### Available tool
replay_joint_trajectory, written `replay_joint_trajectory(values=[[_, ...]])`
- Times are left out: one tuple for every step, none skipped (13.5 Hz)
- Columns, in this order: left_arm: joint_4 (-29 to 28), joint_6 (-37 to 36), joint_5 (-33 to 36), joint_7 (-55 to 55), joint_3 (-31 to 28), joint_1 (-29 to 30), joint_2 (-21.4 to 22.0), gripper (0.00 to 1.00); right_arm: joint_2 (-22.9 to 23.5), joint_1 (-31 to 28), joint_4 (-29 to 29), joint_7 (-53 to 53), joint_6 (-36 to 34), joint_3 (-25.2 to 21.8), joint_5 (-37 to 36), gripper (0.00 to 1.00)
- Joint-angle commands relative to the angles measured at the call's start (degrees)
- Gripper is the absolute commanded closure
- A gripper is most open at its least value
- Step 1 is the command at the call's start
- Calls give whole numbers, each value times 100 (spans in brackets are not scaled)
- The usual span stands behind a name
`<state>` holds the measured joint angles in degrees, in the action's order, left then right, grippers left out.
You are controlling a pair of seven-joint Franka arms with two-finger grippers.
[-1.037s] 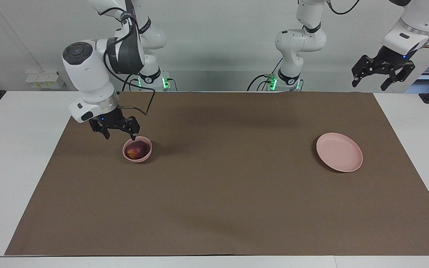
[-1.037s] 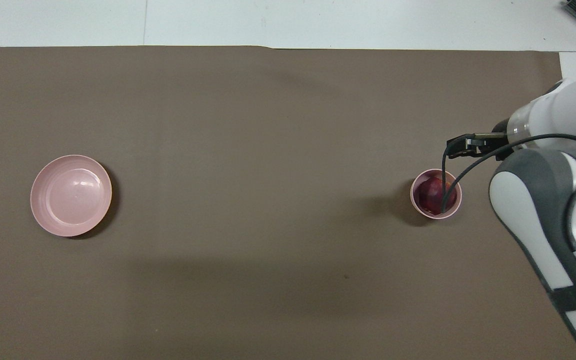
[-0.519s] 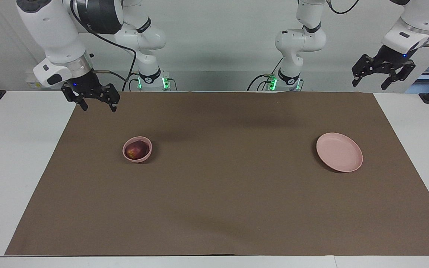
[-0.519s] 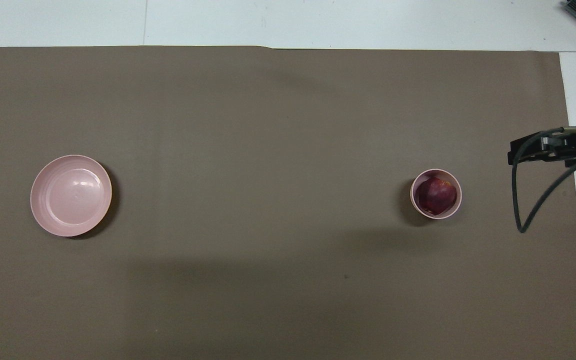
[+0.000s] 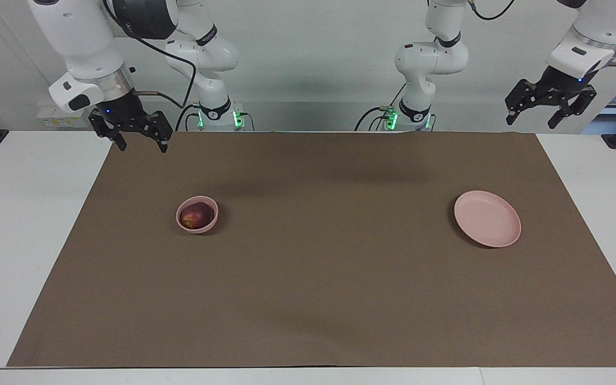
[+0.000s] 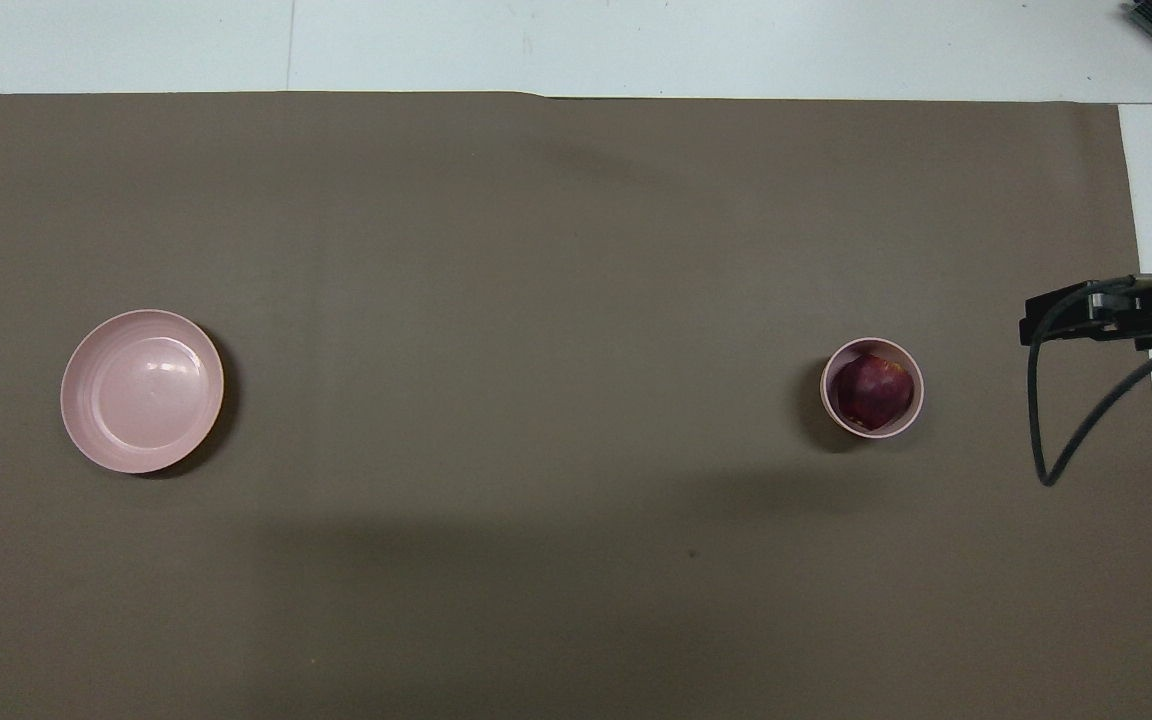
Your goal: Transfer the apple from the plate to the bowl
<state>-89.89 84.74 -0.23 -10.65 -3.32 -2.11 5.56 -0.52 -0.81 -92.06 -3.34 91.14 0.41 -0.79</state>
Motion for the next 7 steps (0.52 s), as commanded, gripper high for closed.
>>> replay_joint_trajectory(values=[[-143, 104, 128, 160, 15, -44, 138, 0, -89, -59, -146, -70, 123, 47, 26, 0], [-152, 87, 128, 160, 15, -44, 147, 0, -97, -59, -155, -61, 114, 56, 26, 0], [-152, 78, 128, 160, 15, -44, 147, 0, -97, -33, -155, -79, 105, 47, 26, 0], [-152, 86, 128, 160, 15, -44, 147, 0, -97, -42, -155, -79, 105, 56, 26, 0], [-152, 87, 128, 160, 15, -44, 147, 0, -97, -42, -155, -79, 97, 56, 26, 0], [-152, 87, 128, 151, 15, -44, 147, 0, -97, -42, -155, -53, 96, 56, 18, 0], [-152, 95, 119, 151, 15, -35, 147, 0, -97, -42, -155, -53, 96, 47, 26, 0]])
